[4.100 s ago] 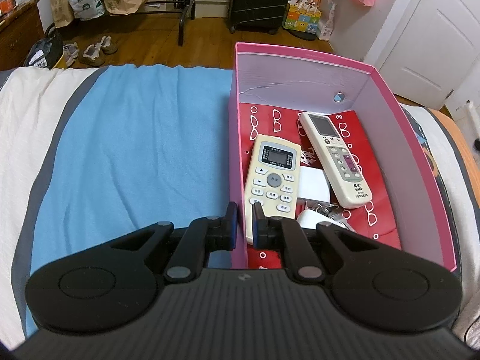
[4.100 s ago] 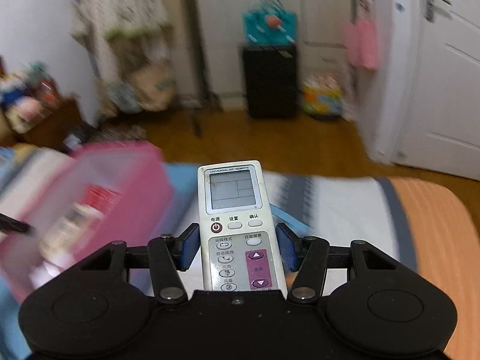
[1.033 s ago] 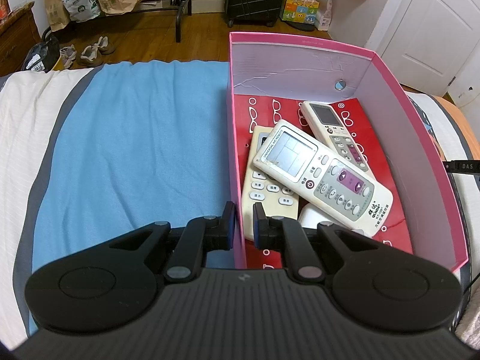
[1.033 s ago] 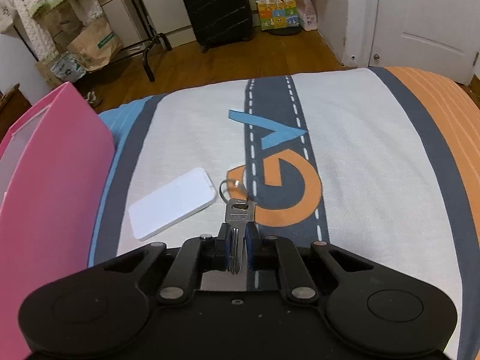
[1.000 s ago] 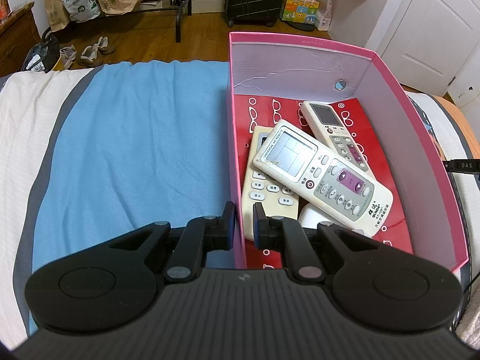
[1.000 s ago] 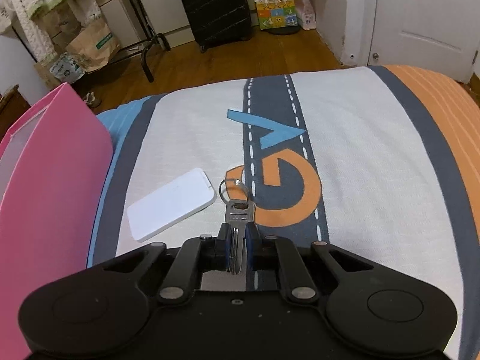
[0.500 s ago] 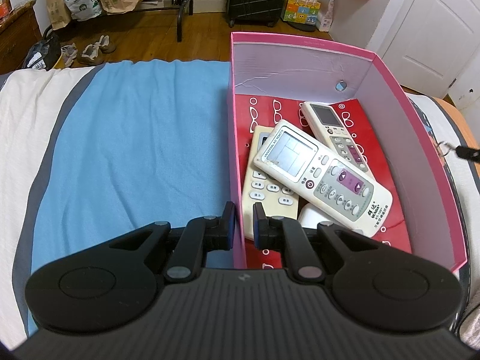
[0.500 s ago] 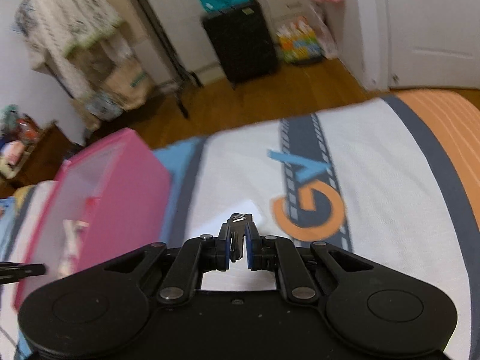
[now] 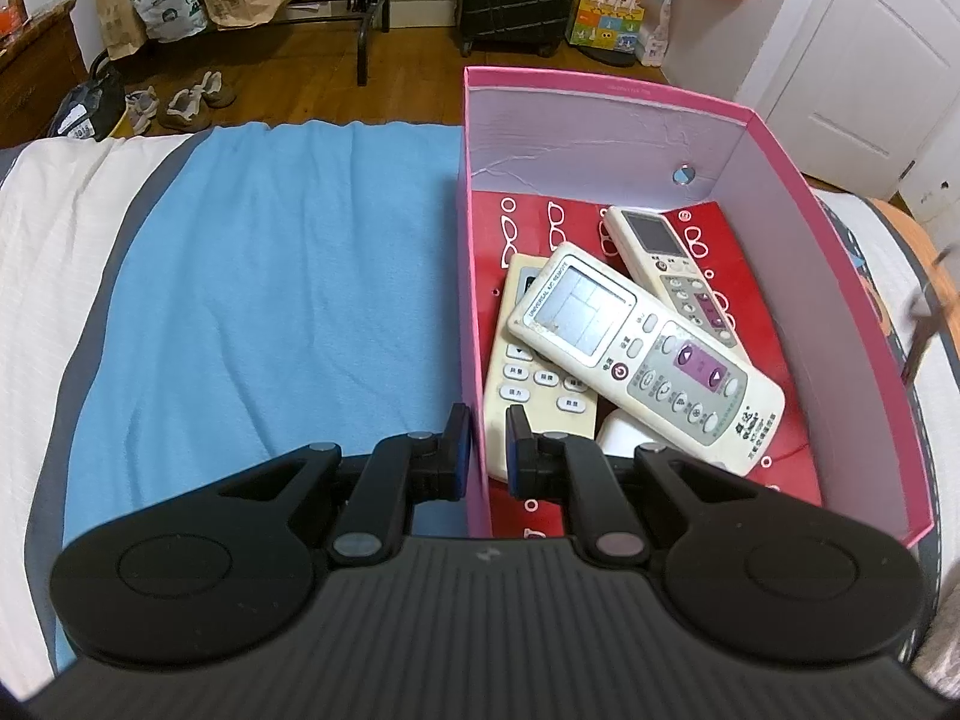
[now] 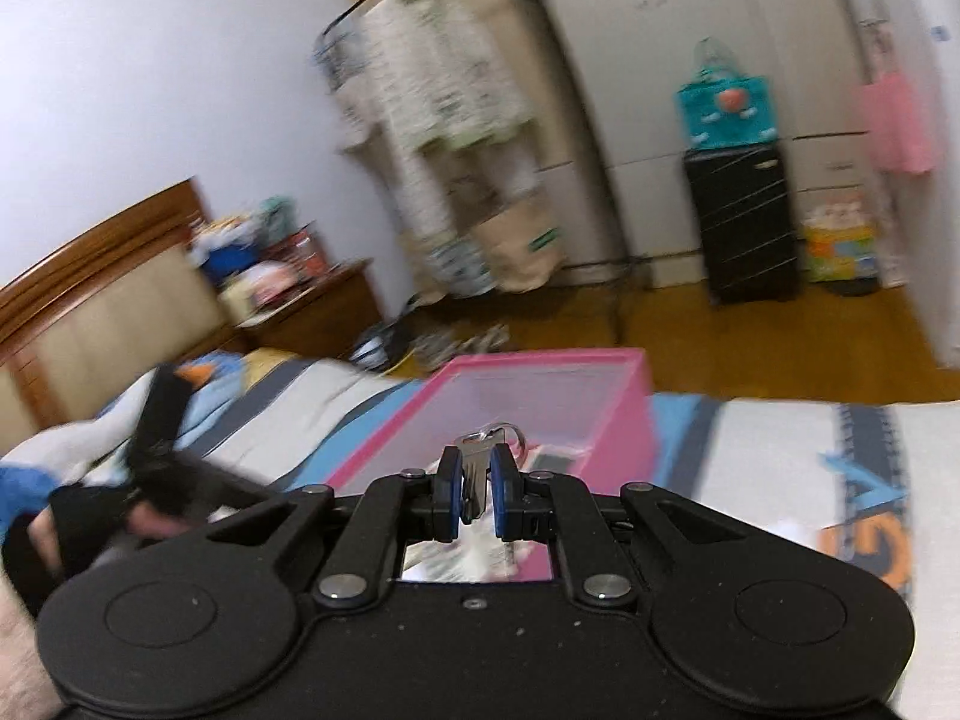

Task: Organize rigid objects
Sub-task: 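Carry the keys into the pink box and open the right gripper, then move the right gripper to the flat white card on the bed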

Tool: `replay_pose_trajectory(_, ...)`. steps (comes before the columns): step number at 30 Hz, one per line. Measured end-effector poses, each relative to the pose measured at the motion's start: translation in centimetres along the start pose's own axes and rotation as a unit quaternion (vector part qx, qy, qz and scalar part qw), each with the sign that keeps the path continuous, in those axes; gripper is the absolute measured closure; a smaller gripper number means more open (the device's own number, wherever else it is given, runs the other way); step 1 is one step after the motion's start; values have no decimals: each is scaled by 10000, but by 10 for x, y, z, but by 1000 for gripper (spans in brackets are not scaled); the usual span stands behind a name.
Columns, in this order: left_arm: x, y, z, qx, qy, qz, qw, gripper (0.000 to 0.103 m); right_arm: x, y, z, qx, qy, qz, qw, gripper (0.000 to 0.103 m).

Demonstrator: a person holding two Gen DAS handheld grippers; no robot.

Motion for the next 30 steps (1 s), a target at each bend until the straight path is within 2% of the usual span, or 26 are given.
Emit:
replay_pose_trajectory(4, 1, 1, 1, 0, -25, 19, 10000, 93, -15, 18, 18, 275, 398, -103, 9988, 90)
replay_pose_trajectory(7, 1, 1, 1, -21, -26, 10, 10000, 93, -23, 23, 23, 421, 490, -62, 9979, 90)
replay_pose_trajectory(10, 1, 1, 1, -3, -22, 18, 10000, 93, -27, 21, 24, 415, 462, 1, 9981, 90)
replay_pose_trajectory(14, 2, 1, 1, -3, -22, 16, 10000, 93, -15, 21, 21, 339, 222, -222, 9989, 93)
replay_pose_trajectory(20, 1, 1, 0, -10, -14, 4, 10000, 93, -16, 21, 23, 452, 284, 2, 9986, 93)
replay_pose_trajectory(24, 1, 1, -2, 10, -10, 7, 10000, 93, -15, 2, 13, 451, 382, 718, 9957, 92)
replay_pose_trajectory(26, 1, 1, -2, 25, -6, 11, 10000, 93, -16, -25, 2, -70, 826, 1288, 9882, 83)
replay_pose_trajectory(27, 1, 0, -3, 27, -7, 9, 10000, 93, -16, -39, -3, -380, 947, 1402, 9848, 72)
replay_pose_trajectory(30, 0, 0, -3, 9, 0, -16, 10000, 93, -19, -77, -15, -1086, 1235, 1542, 9743, 55)
Point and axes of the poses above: each gripper's, at about its wrist camera, not at the fingertips, and x roughly against the way its jaws point, y to its left, z to its underside, the point moved 3 cm from there along -x, roughly the way its jaws point, and after that the axes turned 5 degrees about z, right-handed, at the moved point
